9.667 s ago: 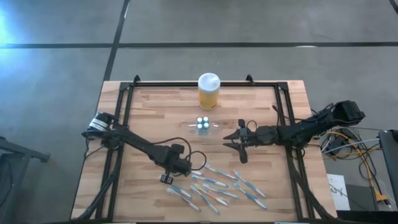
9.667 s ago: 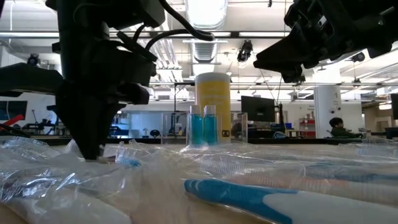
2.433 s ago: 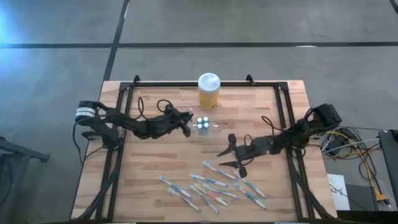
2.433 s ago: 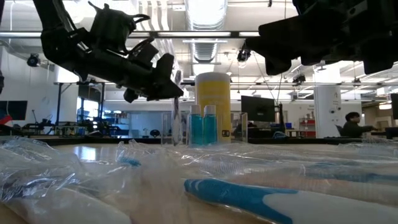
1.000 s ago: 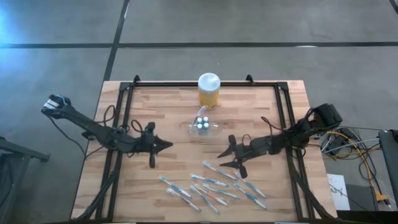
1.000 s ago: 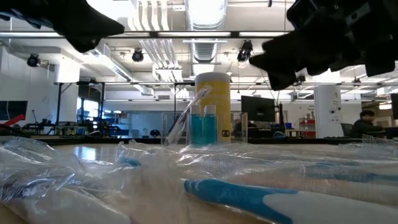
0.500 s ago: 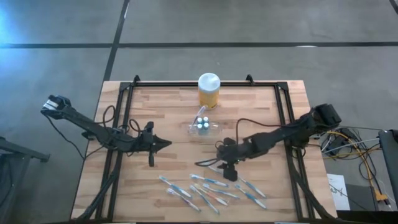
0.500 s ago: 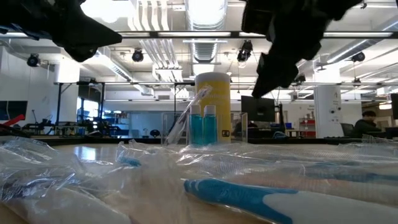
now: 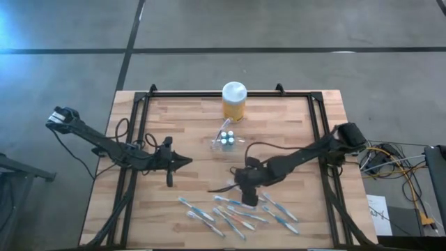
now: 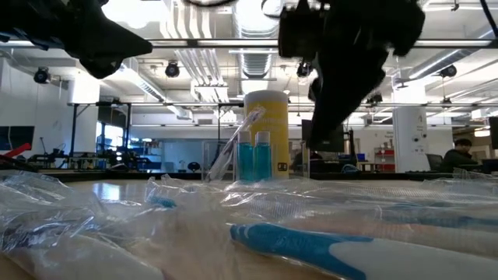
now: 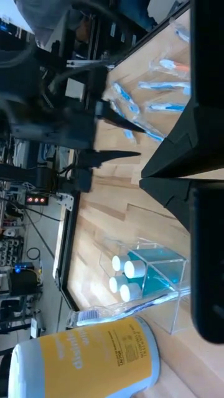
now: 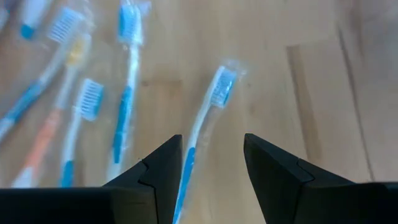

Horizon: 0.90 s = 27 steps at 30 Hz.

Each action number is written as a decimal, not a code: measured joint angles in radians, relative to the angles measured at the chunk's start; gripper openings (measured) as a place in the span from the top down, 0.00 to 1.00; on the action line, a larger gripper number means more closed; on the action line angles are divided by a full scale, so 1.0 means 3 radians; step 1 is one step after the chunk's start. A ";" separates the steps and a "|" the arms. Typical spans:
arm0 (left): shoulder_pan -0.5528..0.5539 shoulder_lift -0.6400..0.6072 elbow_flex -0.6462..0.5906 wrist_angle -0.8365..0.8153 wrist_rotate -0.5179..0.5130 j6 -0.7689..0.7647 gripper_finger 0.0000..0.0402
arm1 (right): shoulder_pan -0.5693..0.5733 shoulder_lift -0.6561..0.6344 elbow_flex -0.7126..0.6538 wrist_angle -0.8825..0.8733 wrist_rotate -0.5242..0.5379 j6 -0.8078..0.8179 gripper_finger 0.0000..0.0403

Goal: Pick & Place toothbrushing station
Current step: Put the blue toothbrush into the transparent organizer

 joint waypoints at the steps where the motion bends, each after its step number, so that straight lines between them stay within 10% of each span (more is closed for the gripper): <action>1: 0.0000 0.0000 0.0000 0.0001 0.0000 0.0000 0.98 | -0.0001 0.0067 0.0020 -0.0008 -0.0002 -0.0001 0.59; 27: -0.0004 0.0001 0.0000 0.0000 0.0008 -0.0055 0.98 | 0.0013 0.0130 0.0062 -0.0145 -0.0315 0.0357 0.59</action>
